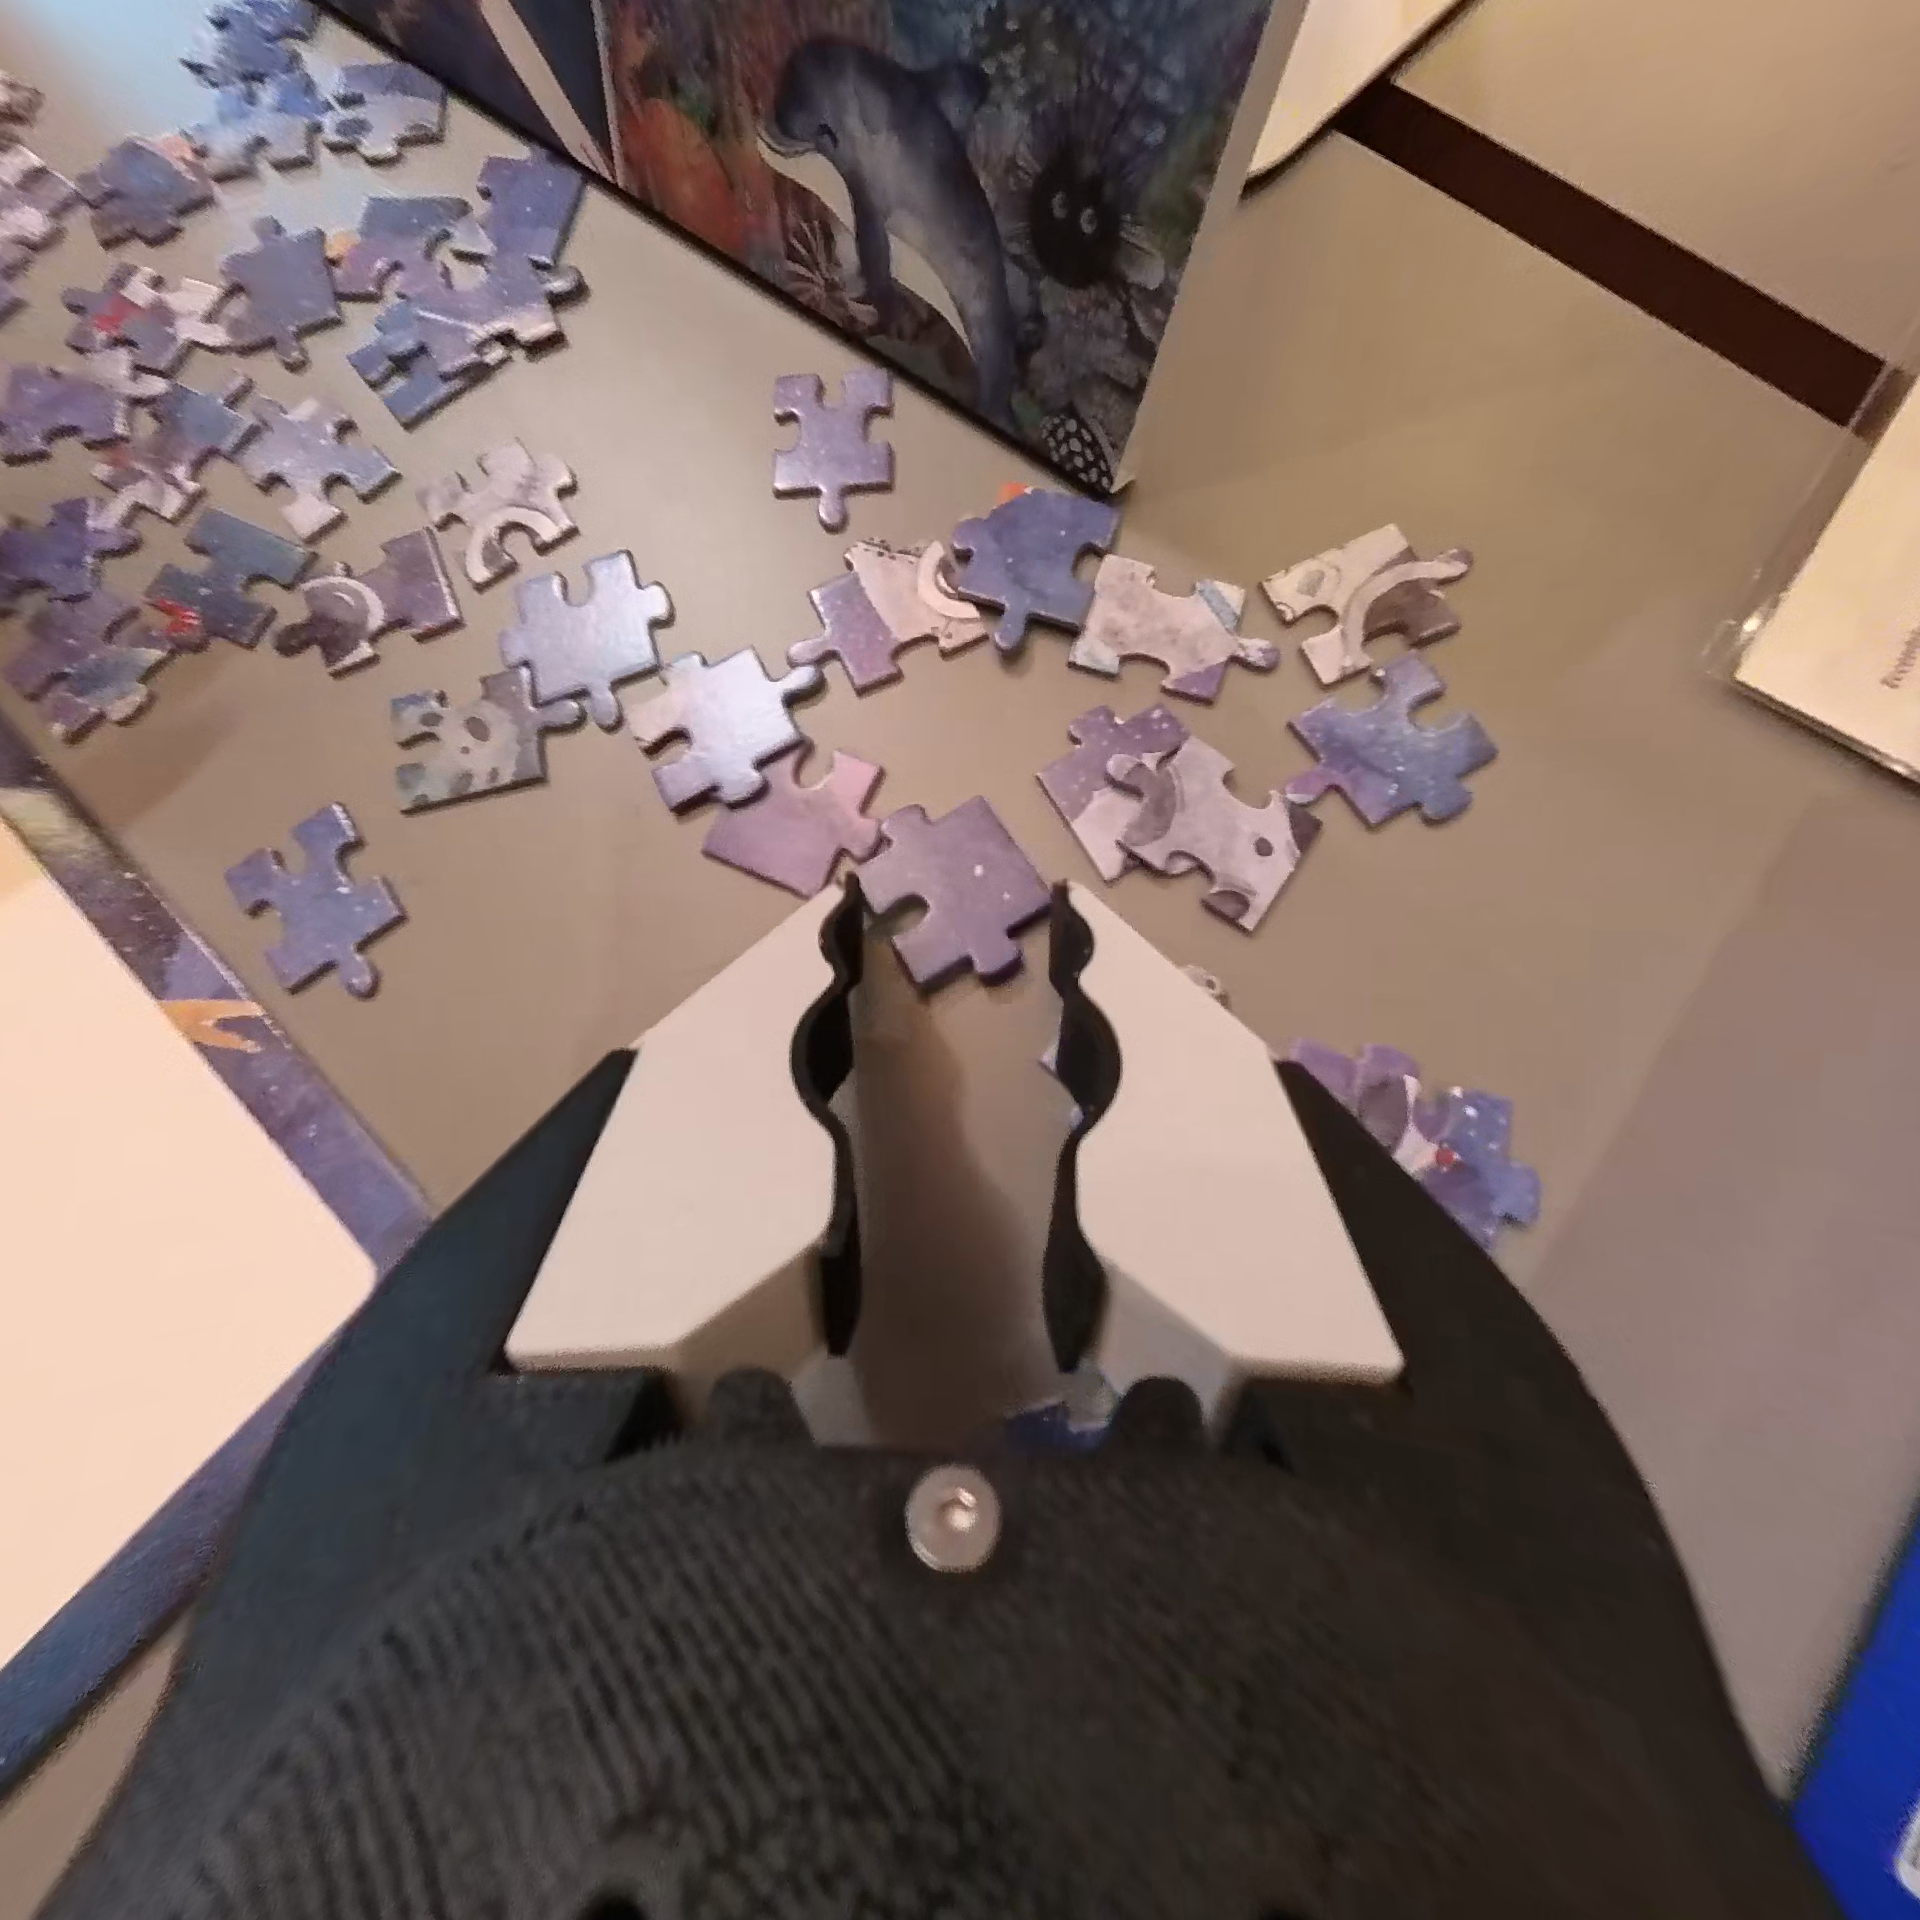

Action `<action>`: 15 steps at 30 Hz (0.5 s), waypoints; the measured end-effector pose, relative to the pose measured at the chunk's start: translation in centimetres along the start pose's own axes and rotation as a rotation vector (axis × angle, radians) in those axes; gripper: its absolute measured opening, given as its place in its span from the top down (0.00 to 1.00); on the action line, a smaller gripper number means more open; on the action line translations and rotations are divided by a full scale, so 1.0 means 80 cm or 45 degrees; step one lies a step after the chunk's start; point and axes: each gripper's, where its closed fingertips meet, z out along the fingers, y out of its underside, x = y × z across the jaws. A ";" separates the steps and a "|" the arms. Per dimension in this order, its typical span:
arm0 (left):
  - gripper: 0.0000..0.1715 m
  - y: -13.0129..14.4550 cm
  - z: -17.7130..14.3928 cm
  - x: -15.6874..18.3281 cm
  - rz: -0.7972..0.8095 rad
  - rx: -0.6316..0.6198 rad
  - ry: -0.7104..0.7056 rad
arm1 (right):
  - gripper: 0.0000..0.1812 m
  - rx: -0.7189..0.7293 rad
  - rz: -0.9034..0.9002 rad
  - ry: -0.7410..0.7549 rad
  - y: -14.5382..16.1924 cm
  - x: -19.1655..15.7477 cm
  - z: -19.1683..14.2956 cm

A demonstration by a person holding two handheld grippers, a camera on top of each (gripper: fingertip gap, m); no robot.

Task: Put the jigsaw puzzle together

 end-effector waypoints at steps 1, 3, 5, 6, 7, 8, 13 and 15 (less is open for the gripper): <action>0.85 0.000 0.000 0.000 0.000 0.001 0.002 | 0.81 0.025 0.004 -0.029 -0.004 -0.004 -0.002; 0.85 -0.001 0.000 0.002 -0.001 0.003 0.007 | 0.81 0.097 0.004 -0.103 -0.017 -0.017 -0.008; 0.85 -0.003 0.000 0.005 -0.016 0.012 0.025 | 0.81 0.186 -0.020 -0.193 -0.035 -0.036 -0.018; 0.84 -0.004 0.001 0.007 -0.035 0.018 0.042 | 0.81 0.230 -0.047 -0.236 -0.044 -0.049 -0.023; 0.83 -0.005 0.002 0.011 -0.065 0.022 0.069 | 0.81 0.272 -0.083 -0.275 -0.054 -0.063 -0.028; 0.82 -0.005 0.004 0.017 -0.109 0.024 0.107 | 0.81 0.309 -0.129 -0.310 -0.063 -0.078 -0.033; 0.77 -0.001 0.018 0.073 -0.384 -0.022 0.449 | 0.81 0.382 -0.439 -0.367 -0.089 -0.165 -0.039; 0.76 0.002 0.021 0.096 -0.476 -0.063 0.576 | 0.81 0.385 -0.572 -0.342 -0.091 -0.195 -0.037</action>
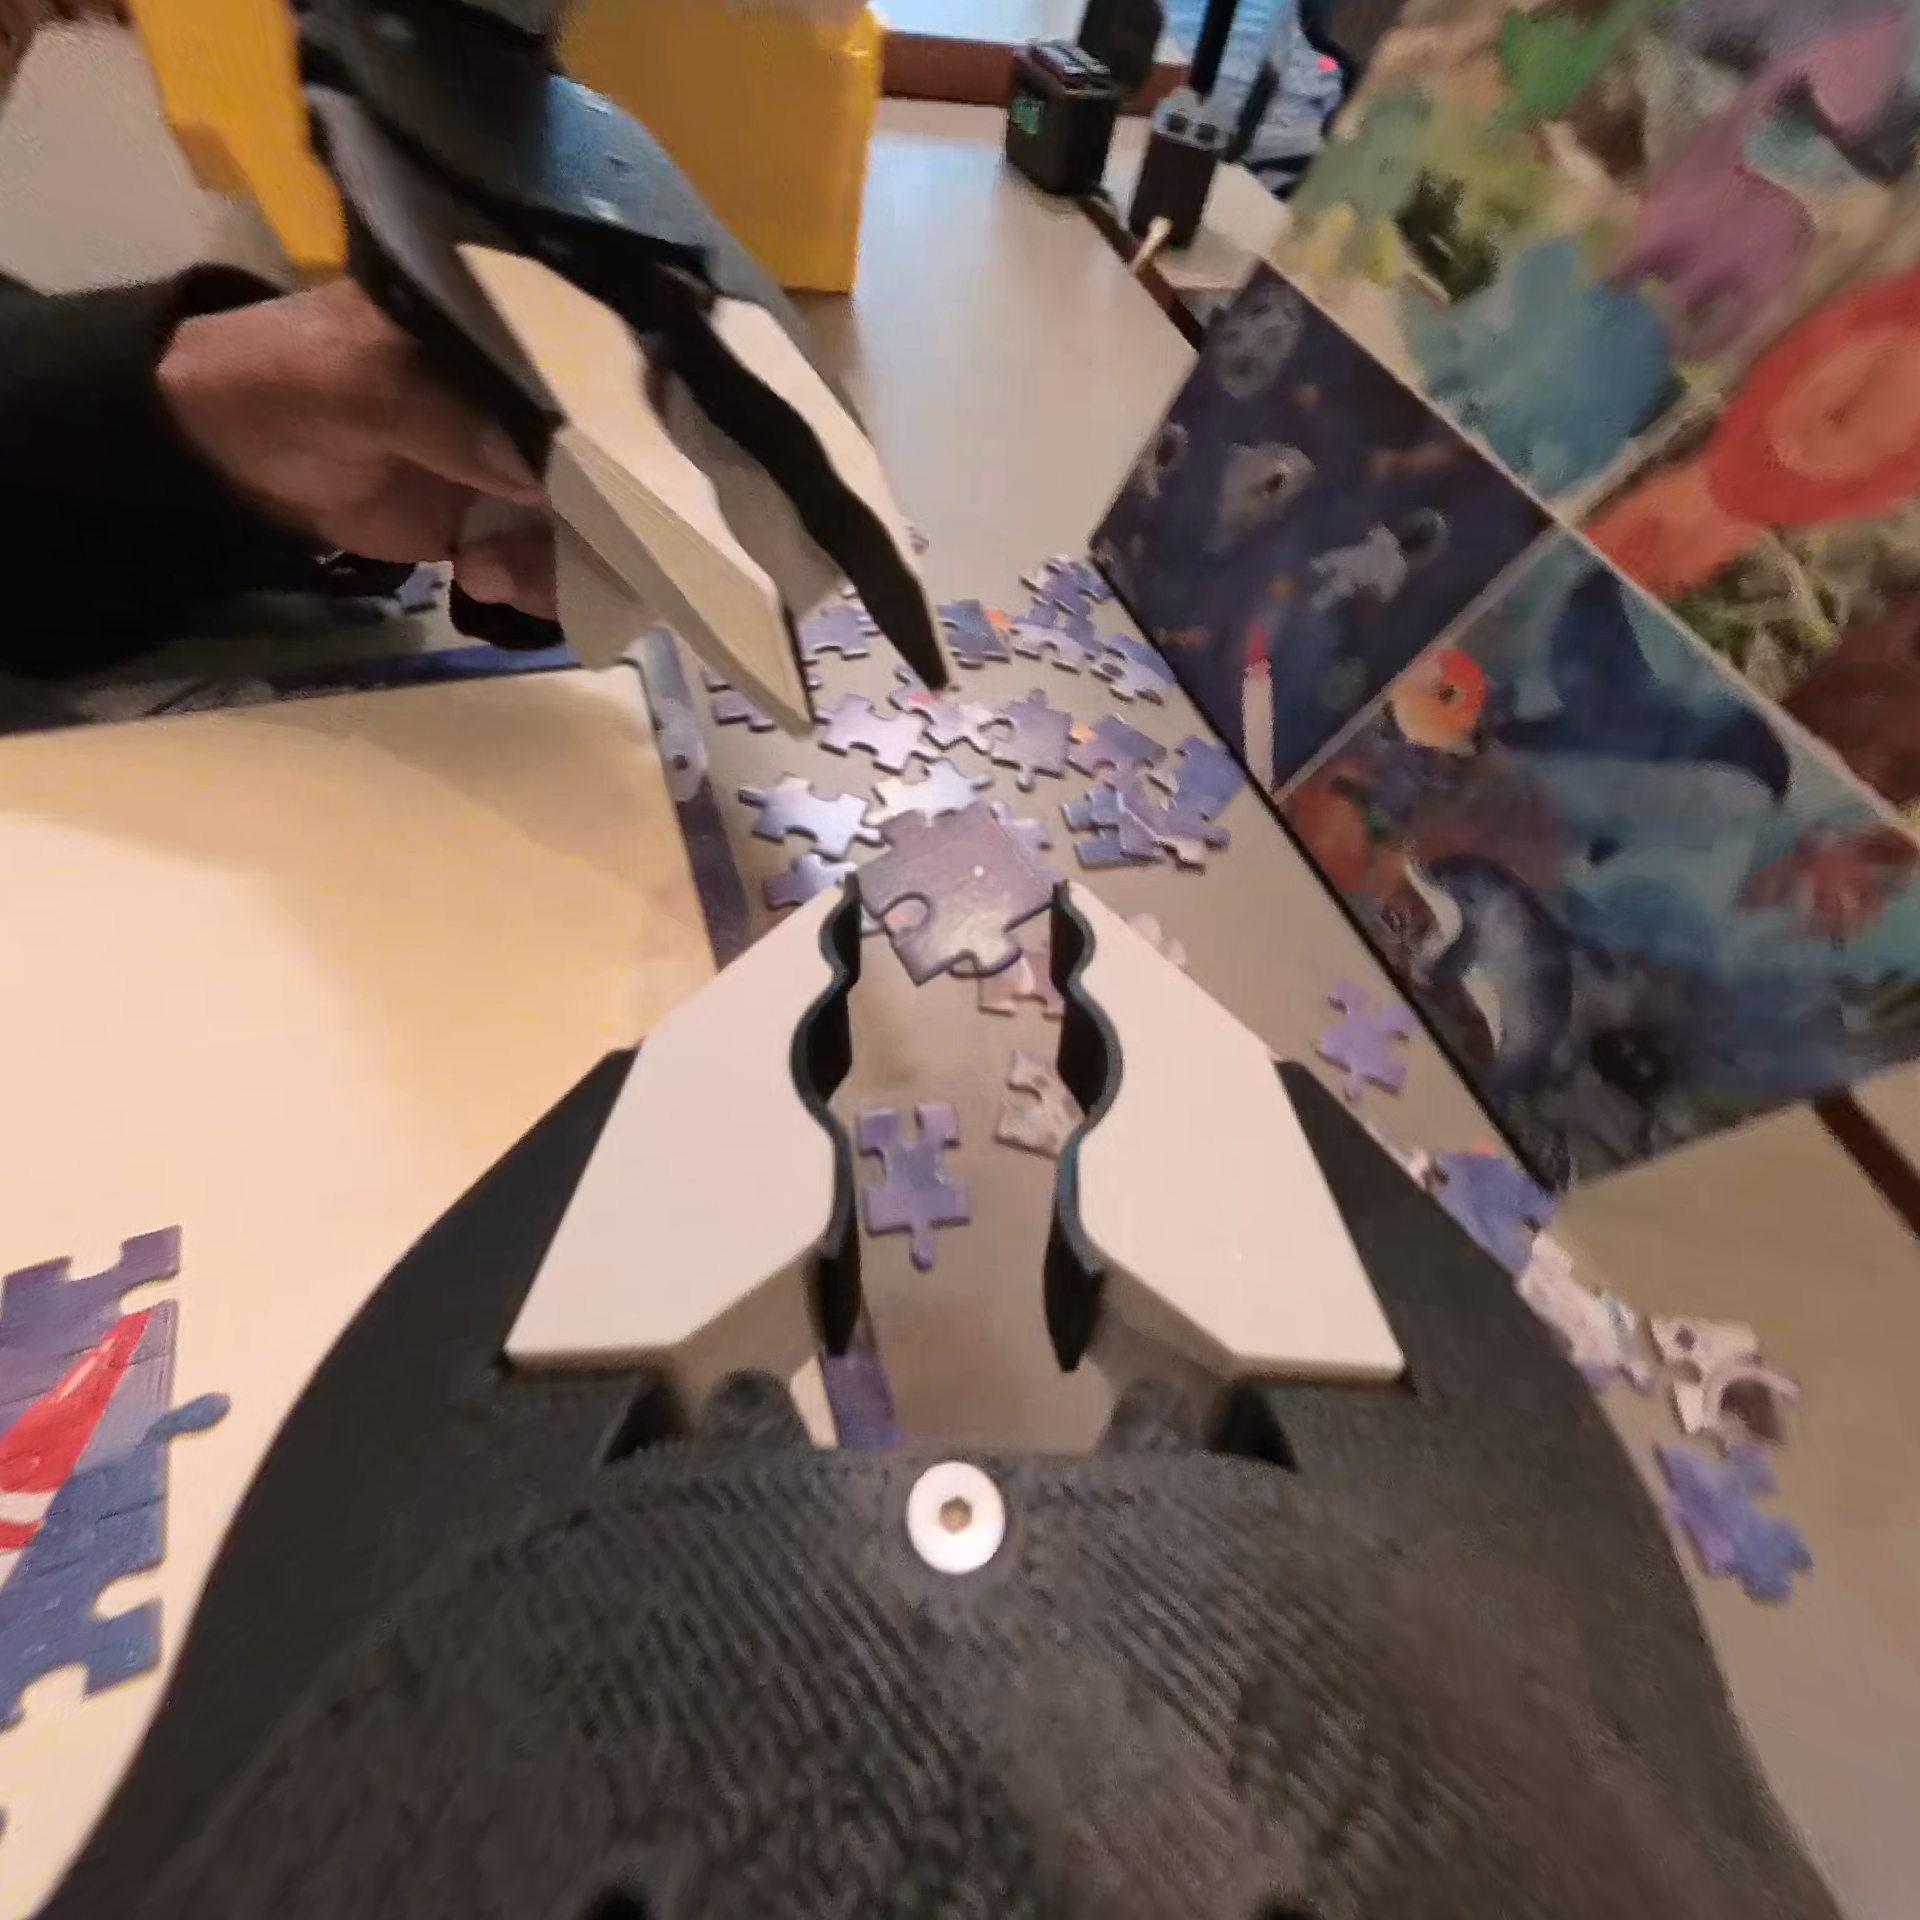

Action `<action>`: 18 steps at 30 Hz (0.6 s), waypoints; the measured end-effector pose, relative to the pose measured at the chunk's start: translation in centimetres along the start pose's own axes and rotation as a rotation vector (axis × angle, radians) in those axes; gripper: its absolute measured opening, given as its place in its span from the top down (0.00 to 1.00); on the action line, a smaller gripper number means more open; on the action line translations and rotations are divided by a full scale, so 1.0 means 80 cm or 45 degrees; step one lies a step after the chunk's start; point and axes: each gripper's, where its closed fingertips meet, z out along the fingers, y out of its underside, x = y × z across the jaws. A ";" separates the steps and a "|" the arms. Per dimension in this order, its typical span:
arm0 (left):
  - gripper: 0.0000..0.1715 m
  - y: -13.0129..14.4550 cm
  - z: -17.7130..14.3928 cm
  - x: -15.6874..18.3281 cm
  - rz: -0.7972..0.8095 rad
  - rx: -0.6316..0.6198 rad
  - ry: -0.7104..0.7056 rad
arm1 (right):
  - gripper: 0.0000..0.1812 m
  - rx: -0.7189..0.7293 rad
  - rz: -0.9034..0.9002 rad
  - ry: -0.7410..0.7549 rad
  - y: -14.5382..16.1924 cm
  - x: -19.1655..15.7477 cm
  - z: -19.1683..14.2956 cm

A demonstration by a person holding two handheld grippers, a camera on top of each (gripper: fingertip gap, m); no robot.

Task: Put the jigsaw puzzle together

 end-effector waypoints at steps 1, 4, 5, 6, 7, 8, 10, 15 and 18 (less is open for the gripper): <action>0.76 0.002 0.004 0.008 -0.067 -0.001 0.071 | 0.81 -0.008 -0.059 0.000 -0.005 -0.011 0.005; 0.74 0.005 0.008 0.032 -0.322 -0.003 0.326 | 0.81 -0.018 -0.200 -0.016 -0.015 -0.040 0.018; 0.75 0.006 0.009 0.035 -0.394 -0.006 0.388 | 0.81 -0.024 -0.238 -0.022 -0.017 -0.049 0.022; 0.77 0.009 0.010 0.034 -0.447 -0.013 0.411 | 0.81 -0.030 -0.276 -0.024 -0.018 -0.056 0.025; 0.81 0.013 0.012 0.033 -0.471 -0.025 0.419 | 0.81 -0.033 -0.313 -0.021 -0.019 -0.061 0.027; 0.88 0.017 0.014 0.033 -0.476 -0.044 0.431 | 0.81 -0.039 -0.346 -0.001 -0.021 -0.063 0.028; 0.99 0.023 0.015 0.036 -0.484 -0.073 0.457 | 0.94 -0.050 -0.428 0.079 -0.021 -0.058 0.027; 1.00 0.021 0.014 0.034 -0.494 -0.068 0.451 | 0.93 -0.063 -0.402 0.174 -0.018 -0.035 0.020; 1.00 0.013 0.011 0.027 -0.517 -0.006 0.432 | 0.92 -0.037 -0.365 0.190 -0.019 -0.029 0.016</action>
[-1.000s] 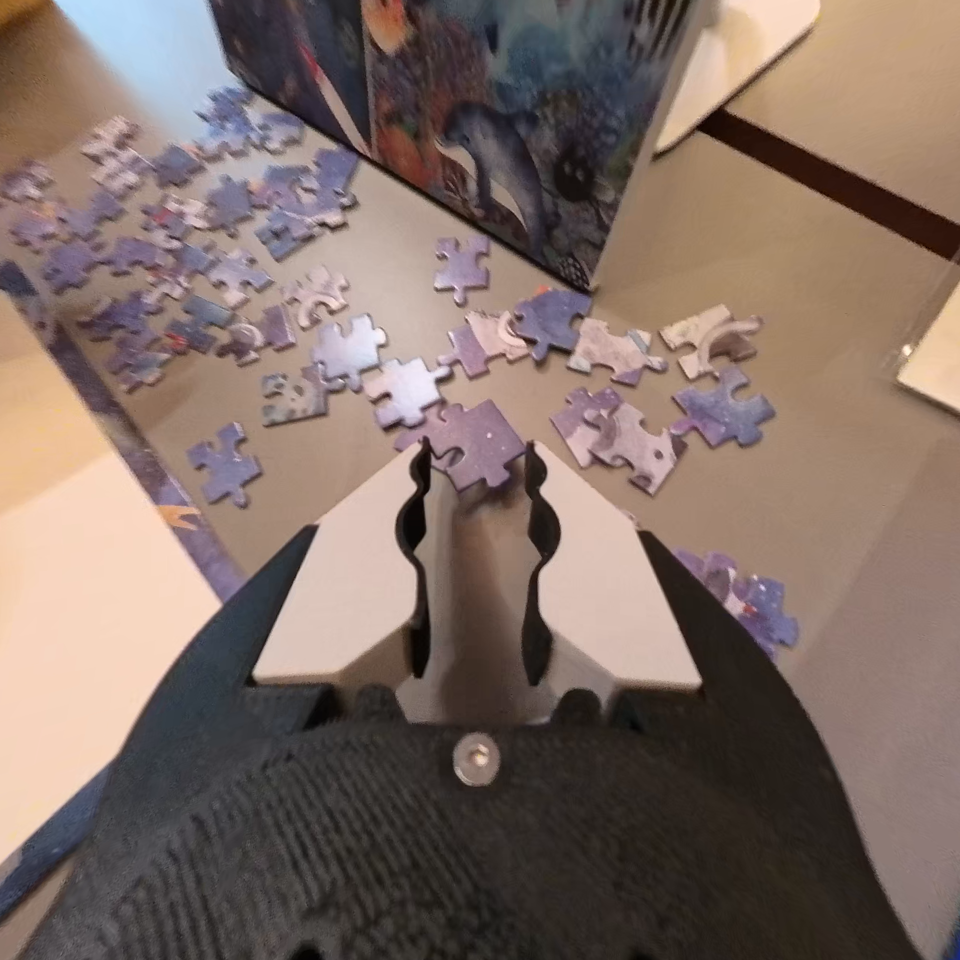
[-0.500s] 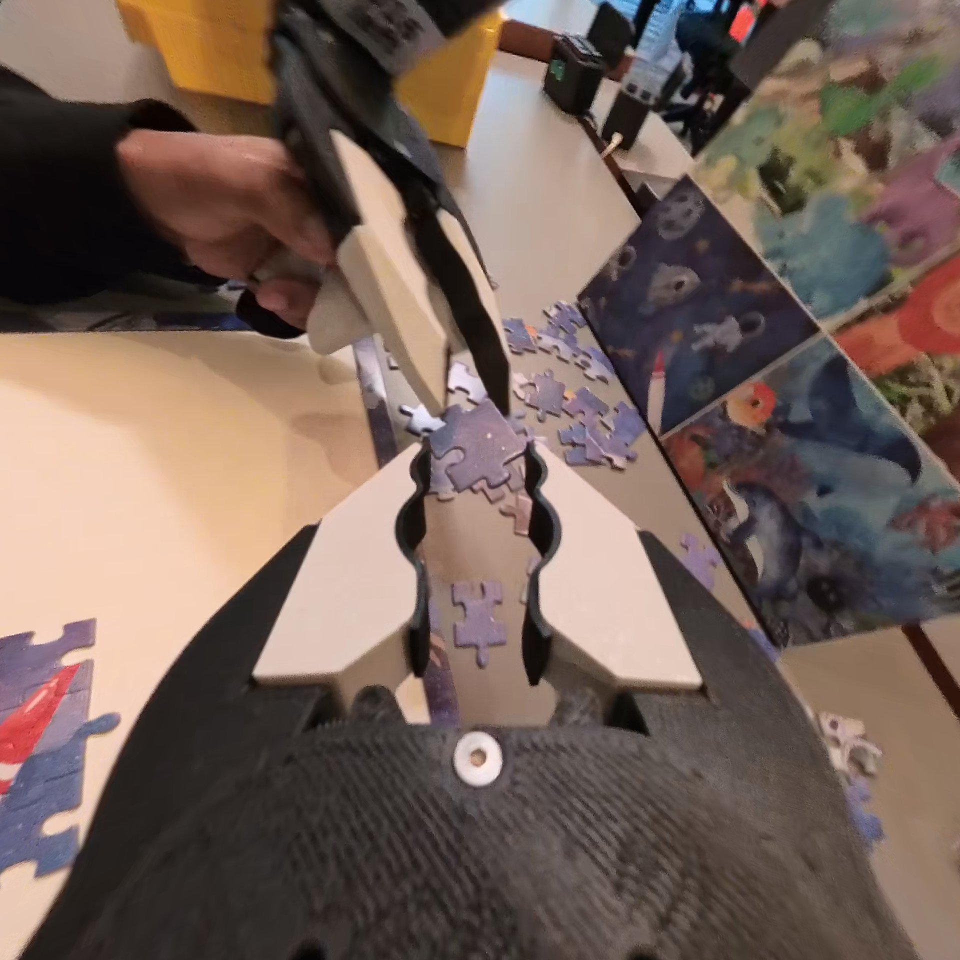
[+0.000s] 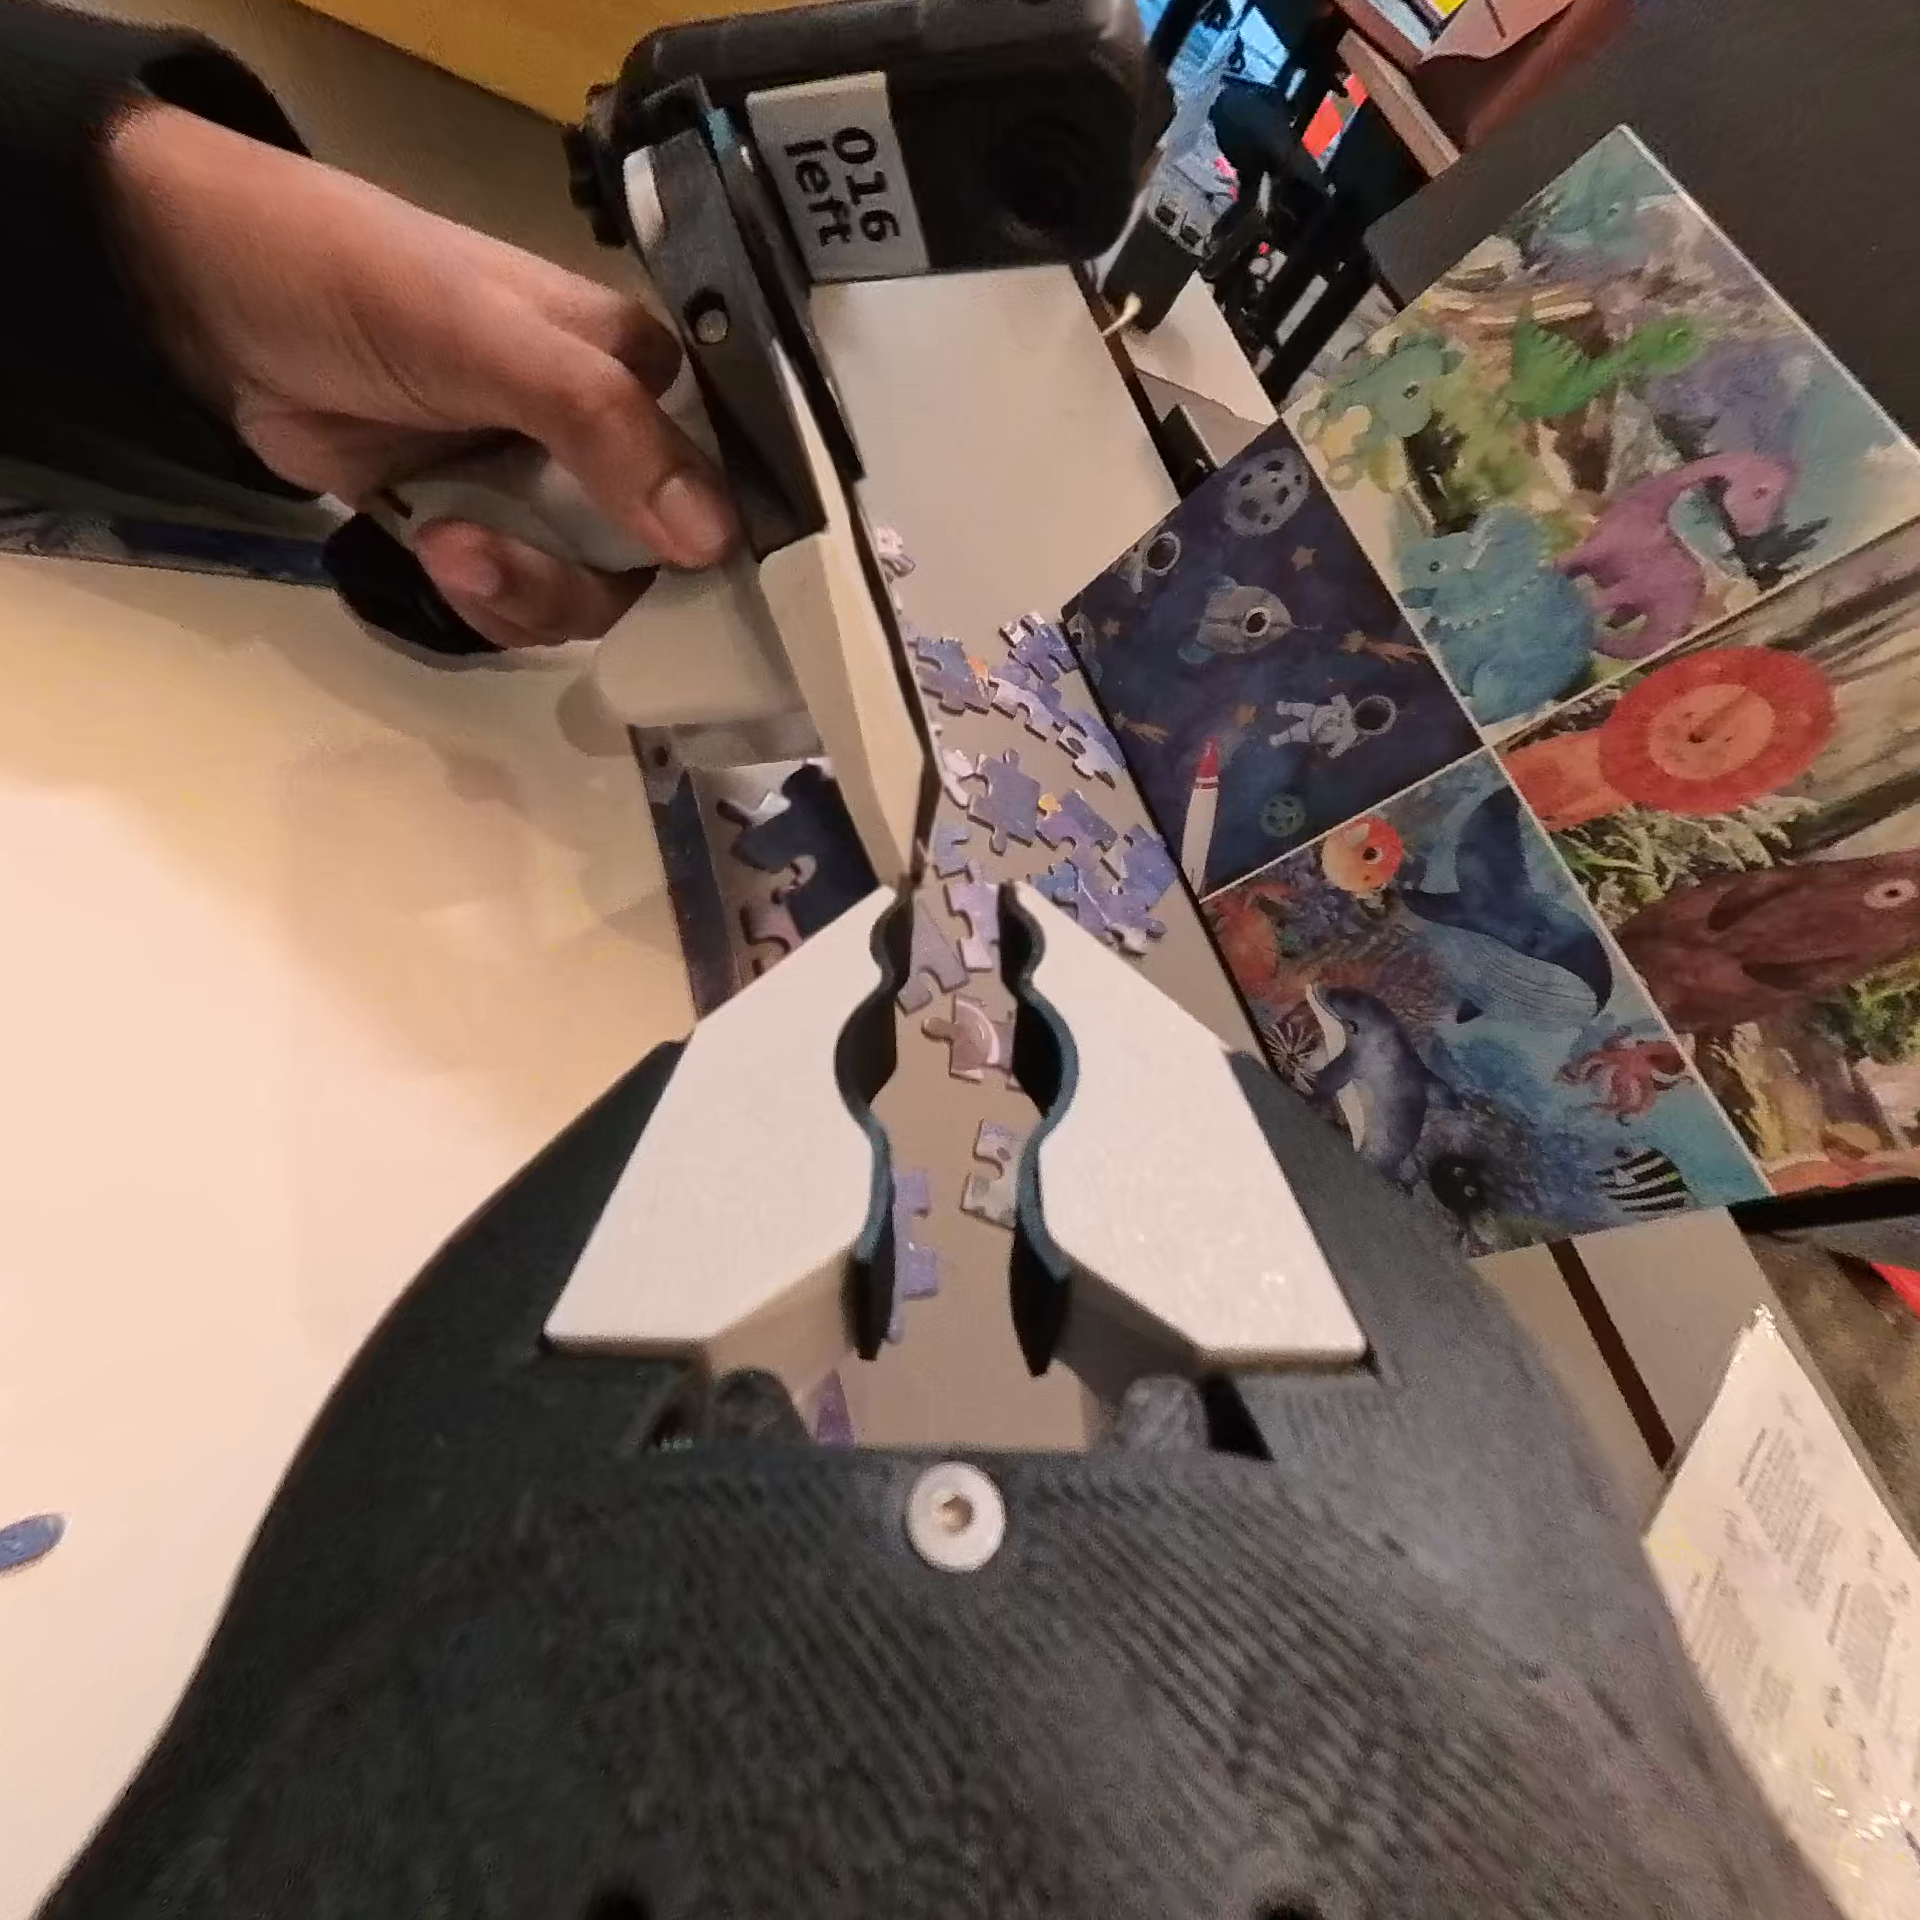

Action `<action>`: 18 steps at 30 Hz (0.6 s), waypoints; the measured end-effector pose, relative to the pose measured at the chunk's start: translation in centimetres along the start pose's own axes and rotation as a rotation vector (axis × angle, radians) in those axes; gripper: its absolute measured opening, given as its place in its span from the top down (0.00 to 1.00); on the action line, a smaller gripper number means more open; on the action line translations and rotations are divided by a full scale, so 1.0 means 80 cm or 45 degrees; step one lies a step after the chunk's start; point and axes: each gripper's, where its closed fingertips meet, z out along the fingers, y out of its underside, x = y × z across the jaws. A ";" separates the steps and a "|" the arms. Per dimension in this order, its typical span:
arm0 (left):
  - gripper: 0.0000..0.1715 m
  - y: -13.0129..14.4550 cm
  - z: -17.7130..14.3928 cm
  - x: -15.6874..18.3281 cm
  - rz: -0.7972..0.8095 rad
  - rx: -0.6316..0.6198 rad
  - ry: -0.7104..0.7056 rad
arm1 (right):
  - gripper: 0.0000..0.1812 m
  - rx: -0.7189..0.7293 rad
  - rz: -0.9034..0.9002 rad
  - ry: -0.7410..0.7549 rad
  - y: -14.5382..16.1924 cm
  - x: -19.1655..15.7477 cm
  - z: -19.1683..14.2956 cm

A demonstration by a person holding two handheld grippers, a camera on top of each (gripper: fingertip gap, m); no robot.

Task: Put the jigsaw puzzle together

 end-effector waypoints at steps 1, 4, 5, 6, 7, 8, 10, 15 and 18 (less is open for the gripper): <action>1.00 -0.006 -0.003 0.000 -0.013 0.039 0.010 | 0.91 0.012 0.021 0.007 -0.002 0.001 0.000; 1.00 -0.022 -0.012 0.008 -0.074 0.154 0.096 | 0.80 0.073 0.110 -0.015 -0.013 -0.007 0.006; 1.00 -0.027 -0.015 0.010 -0.092 0.183 0.122 | 0.74 0.094 0.129 -0.034 -0.018 -0.013 0.010; 1.00 -0.030 -0.017 0.011 -0.105 0.206 0.135 | 0.70 0.105 0.136 -0.015 -0.021 -0.015 0.014; 1.00 -0.033 -0.019 0.012 -0.112 0.222 0.143 | 0.66 0.111 0.130 0.013 -0.024 -0.017 0.018; 1.00 -0.034 -0.020 0.013 -0.115 0.234 0.151 | 0.64 0.108 0.127 0.060 -0.026 -0.015 0.021; 1.00 -0.036 -0.019 0.016 -0.110 0.245 0.166 | 0.62 0.078 0.134 0.170 -0.024 -0.006 0.025; 1.00 -0.037 -0.016 0.021 -0.110 0.270 0.190 | 0.60 0.019 0.199 0.244 -0.006 0.016 0.021; 1.00 -0.045 -0.023 0.022 -0.127 0.319 0.208 | 0.60 0.046 0.291 0.216 -0.004 0.024 0.015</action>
